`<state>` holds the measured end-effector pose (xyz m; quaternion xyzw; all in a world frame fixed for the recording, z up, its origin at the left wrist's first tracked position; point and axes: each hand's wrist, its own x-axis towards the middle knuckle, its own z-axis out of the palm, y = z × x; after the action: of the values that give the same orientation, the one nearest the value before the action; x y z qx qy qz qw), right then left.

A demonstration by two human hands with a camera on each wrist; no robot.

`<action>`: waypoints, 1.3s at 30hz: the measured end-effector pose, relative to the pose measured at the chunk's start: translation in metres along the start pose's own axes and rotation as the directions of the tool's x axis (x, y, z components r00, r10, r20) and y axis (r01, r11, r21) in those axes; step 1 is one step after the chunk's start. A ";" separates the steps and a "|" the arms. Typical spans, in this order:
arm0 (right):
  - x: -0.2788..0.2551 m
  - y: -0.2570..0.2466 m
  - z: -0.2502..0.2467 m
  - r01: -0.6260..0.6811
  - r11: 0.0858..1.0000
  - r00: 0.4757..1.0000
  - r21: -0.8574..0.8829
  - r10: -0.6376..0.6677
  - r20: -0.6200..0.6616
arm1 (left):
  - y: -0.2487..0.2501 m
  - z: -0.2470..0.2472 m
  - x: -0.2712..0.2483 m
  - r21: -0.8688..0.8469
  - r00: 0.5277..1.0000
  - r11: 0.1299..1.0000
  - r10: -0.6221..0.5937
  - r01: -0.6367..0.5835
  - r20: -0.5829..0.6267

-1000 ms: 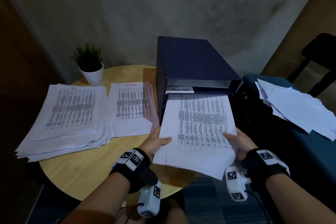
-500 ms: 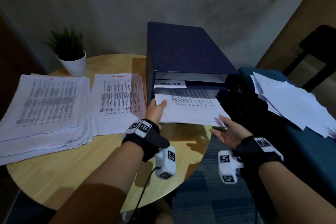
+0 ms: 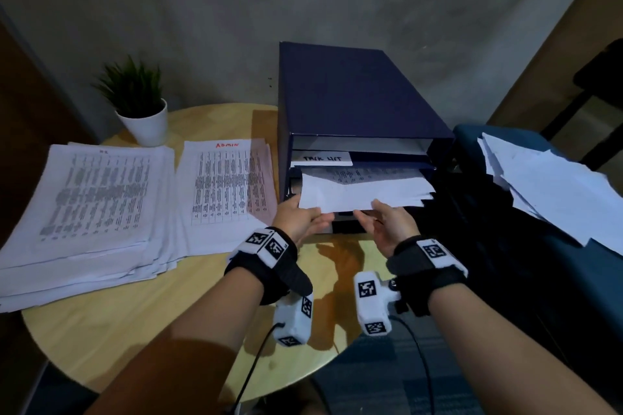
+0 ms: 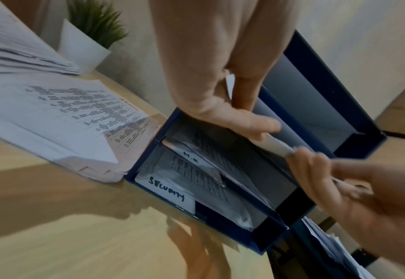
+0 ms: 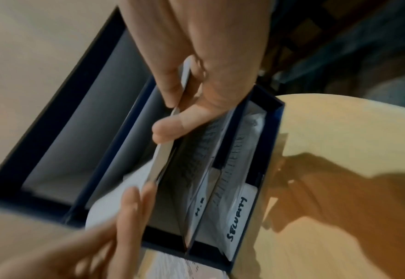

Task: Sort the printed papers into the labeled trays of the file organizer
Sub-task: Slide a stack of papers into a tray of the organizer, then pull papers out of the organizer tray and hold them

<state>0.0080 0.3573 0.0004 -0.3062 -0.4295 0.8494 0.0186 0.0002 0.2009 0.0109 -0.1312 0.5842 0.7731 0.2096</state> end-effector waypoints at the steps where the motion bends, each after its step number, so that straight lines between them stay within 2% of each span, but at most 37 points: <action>1: 0.003 0.001 0.006 0.046 0.999 0.999 -0.008 -0.046 -0.008 | 0.001 0.002 0.003 -0.026 1.000 0.999 0.022 -0.023 -0.020; 4: 0.014 -0.003 0.016 0.116 0.990 0.992 -0.080 -0.119 -0.029 | 0.001 0.004 0.009 -0.117 0.995 0.990 0.069 -0.077 -0.069; 6: 0.023 -0.007 0.021 0.150 0.980 0.987 -0.133 -0.156 -0.041 | 0.000 0.004 0.011 -0.108 0.995 0.990 0.085 -0.090 -0.050; 11: 0.039 -0.013 0.030 0.213 0.961 0.974 -0.179 -0.223 -0.042 | -0.014 -0.017 0.011 0.032 1.000 0.999 0.011 -0.011 -0.021; 14: 0.042 -0.009 0.036 0.236 0.955 0.970 -0.183 -0.244 -0.024 | -0.020 -0.039 0.012 0.062 0.998 0.998 -0.018 0.021 -0.056; 17: 0.045 -0.006 0.037 0.235 0.966 0.972 -0.106 -0.235 0.007 | -0.026 -0.060 0.012 0.056 0.994 0.997 -0.041 0.047 -0.104; 19: 0.039 -0.008 0.039 0.228 0.941 0.973 -0.249 -0.230 0.019 | -0.032 -0.072 0.011 0.063 0.991 0.996 -0.058 0.066 -0.123; 23: 0.041 -0.014 0.043 0.200 0.833 0.976 -0.516 -0.215 0.032 | -0.038 -0.092 0.006 0.109 0.990 0.991 -0.062 0.076 -0.130; 28: 0.057 -0.018 0.042 0.137 0.704 0.966 -0.697 -0.251 -0.063 | -0.041 -0.118 0.007 0.182 0.985 0.980 -0.043 0.074 -0.165; 31: 0.063 -0.016 0.043 0.097 0.561 0.927 -0.822 -0.352 -0.131 | -0.040 -0.132 0.008 0.228 0.985 0.972 -0.010 0.049 -0.171; 34: 0.056 -0.005 0.052 0.090 0.389 0.854 -0.917 -0.504 -0.130 | -0.046 -0.148 0.015 0.335 0.979 0.942 0.048 0.022 -0.197; 36: 0.041 0.010 0.058 0.171 0.287 0.810 -0.943 -0.586 -0.031 | -0.050 -0.156 0.022 0.502 0.966 0.865 0.140 -0.012 -0.219; 37: 0.032 0.021 0.059 0.212 0.234 0.809 -0.949 -0.587 0.036 | -0.051 -0.159 0.023 0.595 0.957 0.803 0.191 -0.023 -0.220; 39: 0.010 0.049 0.062 0.266 0.132 0.840 -0.955 -0.517 0.163 | -0.048 -0.162 0.026 0.744 0.941 0.667 0.270 -0.031 -0.203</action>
<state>-0.0215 0.2848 -0.0137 -0.2146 -0.9117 0.3367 0.0968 -0.0069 0.0614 -0.0873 -0.1012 0.8771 0.4610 0.0893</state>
